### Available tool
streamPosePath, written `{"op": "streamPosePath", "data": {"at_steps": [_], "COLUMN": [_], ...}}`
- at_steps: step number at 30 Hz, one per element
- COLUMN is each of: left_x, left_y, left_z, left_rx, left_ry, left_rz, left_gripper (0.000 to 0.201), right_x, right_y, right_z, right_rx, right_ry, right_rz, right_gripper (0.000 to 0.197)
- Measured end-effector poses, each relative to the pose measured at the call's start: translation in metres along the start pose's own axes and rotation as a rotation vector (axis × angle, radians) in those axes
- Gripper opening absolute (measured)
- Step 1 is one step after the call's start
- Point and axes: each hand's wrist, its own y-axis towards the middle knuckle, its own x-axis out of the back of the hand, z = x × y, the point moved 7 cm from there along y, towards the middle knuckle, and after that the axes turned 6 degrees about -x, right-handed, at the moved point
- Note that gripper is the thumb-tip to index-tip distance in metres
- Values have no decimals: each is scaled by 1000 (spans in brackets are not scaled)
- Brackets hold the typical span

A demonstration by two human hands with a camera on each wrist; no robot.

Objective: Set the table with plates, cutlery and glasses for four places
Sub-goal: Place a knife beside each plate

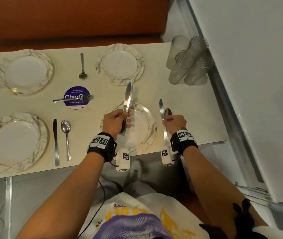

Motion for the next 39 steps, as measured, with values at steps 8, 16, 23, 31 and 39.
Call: {"op": "streamPosePath", "data": {"at_steps": [8, 16, 23, 31, 39], "left_x": [-6, -9, -12, -11, -9], "left_y": [-1, 3, 3, 5, 8], "left_z": [-1, 0, 1, 3, -6], "left_rx": [1, 2, 7, 11, -17], "left_ry": [-8, -12, -19, -28, 23], "left_rz": [-29, -41, -28, -18, -24], "left_gripper": [14, 13, 13, 16, 17], "right_x": [-24, -37, -40, -40, -18], "right_y": [14, 30, 36, 36, 5], "right_z": [-18, -23, -27, -25, 48], "right_rx": [28, 6, -74, -52, 338], "right_ry": [-147, -247, -255, -304, -100], "right_rz": [55, 50, 46, 35, -12], "right_gripper": [18, 20, 27, 27, 12]}}
